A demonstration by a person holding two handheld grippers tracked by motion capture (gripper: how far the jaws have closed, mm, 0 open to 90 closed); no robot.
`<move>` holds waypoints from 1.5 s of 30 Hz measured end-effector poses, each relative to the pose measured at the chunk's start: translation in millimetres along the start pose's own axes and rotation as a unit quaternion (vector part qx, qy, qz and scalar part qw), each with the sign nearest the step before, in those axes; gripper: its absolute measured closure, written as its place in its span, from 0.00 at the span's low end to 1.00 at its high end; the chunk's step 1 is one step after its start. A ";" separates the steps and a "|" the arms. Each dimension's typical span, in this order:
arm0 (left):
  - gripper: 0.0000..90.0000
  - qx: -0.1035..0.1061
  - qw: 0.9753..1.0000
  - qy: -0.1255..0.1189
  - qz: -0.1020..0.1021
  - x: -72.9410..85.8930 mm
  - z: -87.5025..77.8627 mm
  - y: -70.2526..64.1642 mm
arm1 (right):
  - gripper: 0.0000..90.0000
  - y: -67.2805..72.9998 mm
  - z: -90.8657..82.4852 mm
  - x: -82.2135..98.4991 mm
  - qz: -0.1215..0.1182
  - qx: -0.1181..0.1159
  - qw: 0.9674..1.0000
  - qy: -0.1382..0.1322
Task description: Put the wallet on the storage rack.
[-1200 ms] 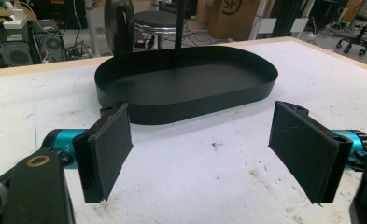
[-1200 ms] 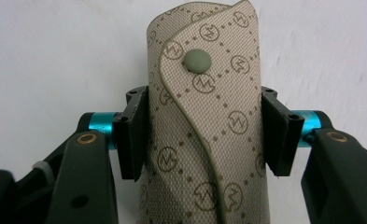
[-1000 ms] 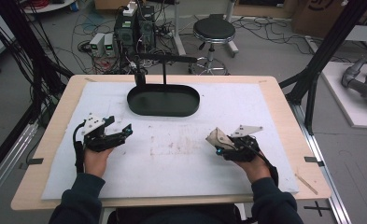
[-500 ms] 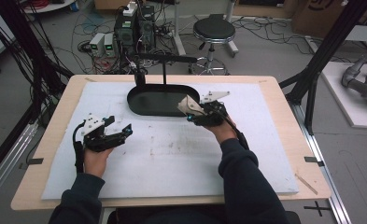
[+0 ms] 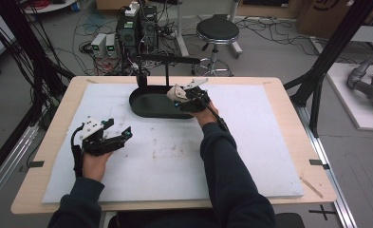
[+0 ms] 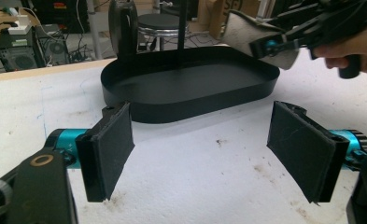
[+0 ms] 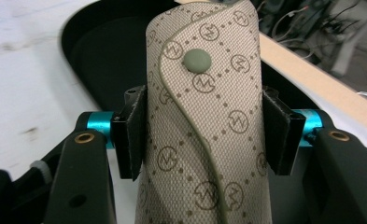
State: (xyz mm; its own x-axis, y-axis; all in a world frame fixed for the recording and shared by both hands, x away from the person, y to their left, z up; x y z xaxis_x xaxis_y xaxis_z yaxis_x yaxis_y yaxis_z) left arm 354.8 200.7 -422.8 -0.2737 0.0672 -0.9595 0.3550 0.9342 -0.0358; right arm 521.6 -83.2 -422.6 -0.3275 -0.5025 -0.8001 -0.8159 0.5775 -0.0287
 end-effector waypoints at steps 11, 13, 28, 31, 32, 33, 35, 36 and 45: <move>0.25 0.000 1.000 0.000 -0.004 0.9 -1.2 0.5 | 0.44 -12.3 27.1 6.5 0.021 0.032 0.999 0.027; 0.25 -0.001 1.000 0.001 -0.004 1.3 -1.2 0.7 | 0.43 -13.2 30.0 5.3 0.029 0.040 0.998 0.028; 0.25 0.000 1.000 0.000 -0.005 2.7 -2.3 1.4 | 0.29 -9.7 2.3 3.5 0.026 0.032 0.999 0.018; 0.25 0.001 1.000 0.000 -0.007 2.8 -2.1 1.2 | 0.25 -14.0 -16.3 14.6 0.041 0.016 0.999 0.014; 0.25 0.002 1.000 0.002 -0.009 3.0 -1.6 0.6 | 0.23 -16.1 -23.6 20.6 0.050 0.017 0.998 0.026; 0.25 0.002 1.000 0.001 -0.010 3.0 -1.3 0.4 | 0.23 -16.5 -29.2 24.4 0.048 0.016 0.998 0.022; 0.25 0.003 1.000 0.000 -0.011 2.6 -1.2 0.5 | 0.23 -17.6 -47.1 34.7 0.055 0.015 0.998 0.012; 0.25 0.003 1.000 -0.001 -0.012 2.5 -1.0 0.6 | 0.23 -18.5 -58.0 41.9 0.060 0.014 0.998 0.009; 0.25 0.003 1.000 -0.001 -0.016 0.0 2.1 0.0 | 0.22 -12.2 -133.8 101.6 0.063 0.046 0.997 -0.013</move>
State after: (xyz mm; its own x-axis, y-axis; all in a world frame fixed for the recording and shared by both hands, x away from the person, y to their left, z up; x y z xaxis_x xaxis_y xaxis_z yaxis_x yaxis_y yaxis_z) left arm 356.6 200.0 -423.4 -0.2830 0.0357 -0.9585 0.3508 0.9339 -0.0688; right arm 434.5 -227.4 -423.4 -0.4112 -0.4064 -0.8160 -0.7213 0.6924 0.0187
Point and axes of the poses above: each handheld gripper's, and its own axes: z roughly forward along the jaws, x roughly out of its underside, y roughly to its left, the point moved 4 cm from there along z, roughly forward along the jaws, and after that the axes turned 8 degrees about -x, right-handed, at the moved point
